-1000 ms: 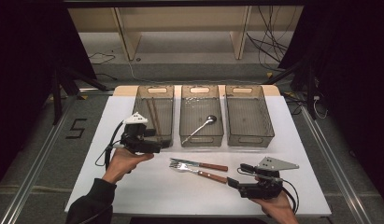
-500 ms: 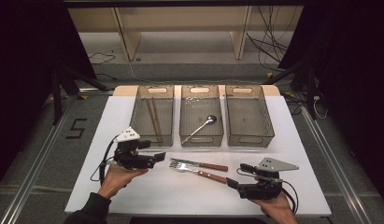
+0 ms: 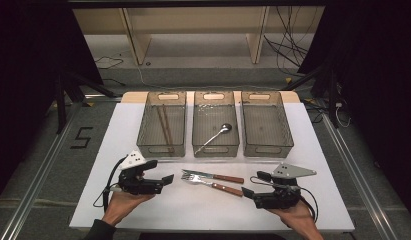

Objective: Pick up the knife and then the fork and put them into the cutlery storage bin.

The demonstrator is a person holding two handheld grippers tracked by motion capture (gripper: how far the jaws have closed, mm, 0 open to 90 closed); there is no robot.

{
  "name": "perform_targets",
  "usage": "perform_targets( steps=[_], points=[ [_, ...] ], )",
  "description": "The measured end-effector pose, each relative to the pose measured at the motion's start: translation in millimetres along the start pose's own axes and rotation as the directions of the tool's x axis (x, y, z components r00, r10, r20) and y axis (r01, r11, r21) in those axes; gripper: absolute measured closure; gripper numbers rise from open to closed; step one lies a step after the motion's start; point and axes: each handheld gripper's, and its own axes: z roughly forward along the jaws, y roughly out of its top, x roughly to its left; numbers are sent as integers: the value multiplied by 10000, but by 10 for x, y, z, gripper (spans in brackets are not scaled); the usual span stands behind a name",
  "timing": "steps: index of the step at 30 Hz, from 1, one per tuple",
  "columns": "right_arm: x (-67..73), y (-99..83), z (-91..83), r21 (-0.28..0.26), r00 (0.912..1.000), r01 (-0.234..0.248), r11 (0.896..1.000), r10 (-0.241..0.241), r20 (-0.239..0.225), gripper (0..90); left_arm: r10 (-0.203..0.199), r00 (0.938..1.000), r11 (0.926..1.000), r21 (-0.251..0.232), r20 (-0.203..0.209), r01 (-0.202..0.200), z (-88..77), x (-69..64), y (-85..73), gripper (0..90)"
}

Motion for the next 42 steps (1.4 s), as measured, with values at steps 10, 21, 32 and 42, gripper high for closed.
perform_targets(
  steps=[10,21,32,42],
  points=[
    [125,246,276,1609,9924,1225,9793,-1231,-63,231,-25,10000,9993,-368,-55,23,-121,-38,-116,163],
    [180,426,627,2648,9829,1836,9467,-1810,-343,249,-113,9999,9981,-606,-42,110,-192,-52,-201,162],
    [164,430,798,3293,9772,2091,9208,-2093,-353,258,-276,9996,9954,-920,9,276,-234,-47,-230,157],
    [170,473,861,3549,9745,2225,9080,-2180,-532,258,-273,9996,9935,-1105,49,276,-263,-47,-237,157]
  ],
)
